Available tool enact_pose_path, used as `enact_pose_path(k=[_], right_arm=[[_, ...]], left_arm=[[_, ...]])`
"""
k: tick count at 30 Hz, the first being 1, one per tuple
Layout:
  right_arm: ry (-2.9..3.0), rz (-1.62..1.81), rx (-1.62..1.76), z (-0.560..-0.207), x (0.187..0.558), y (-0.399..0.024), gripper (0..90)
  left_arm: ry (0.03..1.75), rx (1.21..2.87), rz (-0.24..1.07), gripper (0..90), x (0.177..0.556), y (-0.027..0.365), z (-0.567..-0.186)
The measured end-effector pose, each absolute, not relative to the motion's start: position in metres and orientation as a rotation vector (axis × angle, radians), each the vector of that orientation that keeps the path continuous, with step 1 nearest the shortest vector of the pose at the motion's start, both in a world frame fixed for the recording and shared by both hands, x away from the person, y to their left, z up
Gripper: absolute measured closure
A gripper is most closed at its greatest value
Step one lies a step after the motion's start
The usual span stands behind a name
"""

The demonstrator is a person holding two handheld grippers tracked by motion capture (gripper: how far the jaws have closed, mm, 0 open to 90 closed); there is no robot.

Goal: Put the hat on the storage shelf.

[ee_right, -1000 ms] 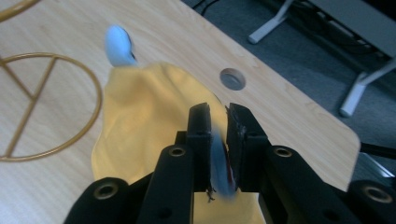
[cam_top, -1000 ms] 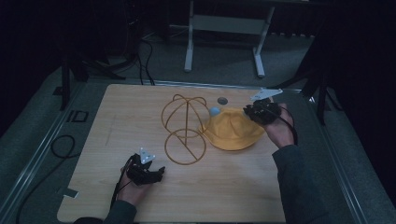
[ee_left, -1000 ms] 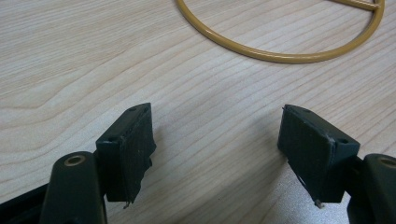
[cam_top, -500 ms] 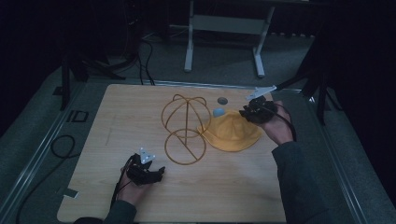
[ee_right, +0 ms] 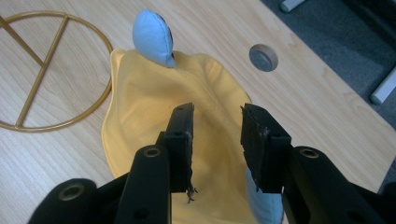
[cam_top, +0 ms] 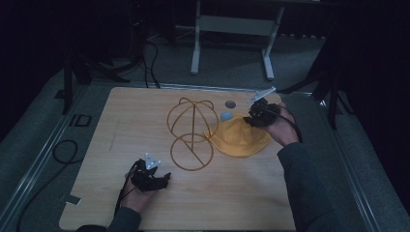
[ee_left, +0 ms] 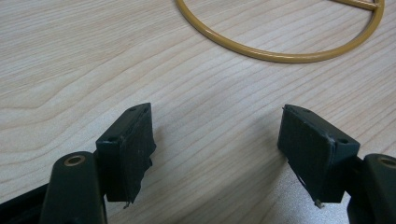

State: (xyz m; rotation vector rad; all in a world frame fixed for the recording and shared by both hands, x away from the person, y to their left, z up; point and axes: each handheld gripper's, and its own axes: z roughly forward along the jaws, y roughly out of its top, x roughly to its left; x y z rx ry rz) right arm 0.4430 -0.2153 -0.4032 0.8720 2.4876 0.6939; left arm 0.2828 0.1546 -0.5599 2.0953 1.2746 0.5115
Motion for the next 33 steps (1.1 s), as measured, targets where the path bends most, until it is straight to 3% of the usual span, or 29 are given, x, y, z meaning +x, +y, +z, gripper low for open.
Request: enact_pose_path(k=[33], right_arm=[[2.680, 0.346, 0.768, -0.418, 0.480, -0.179, 51.1]], left_arm=[[1.274, 2.097, 0.507, 27.2, 0.283, 0.155, -0.560]])
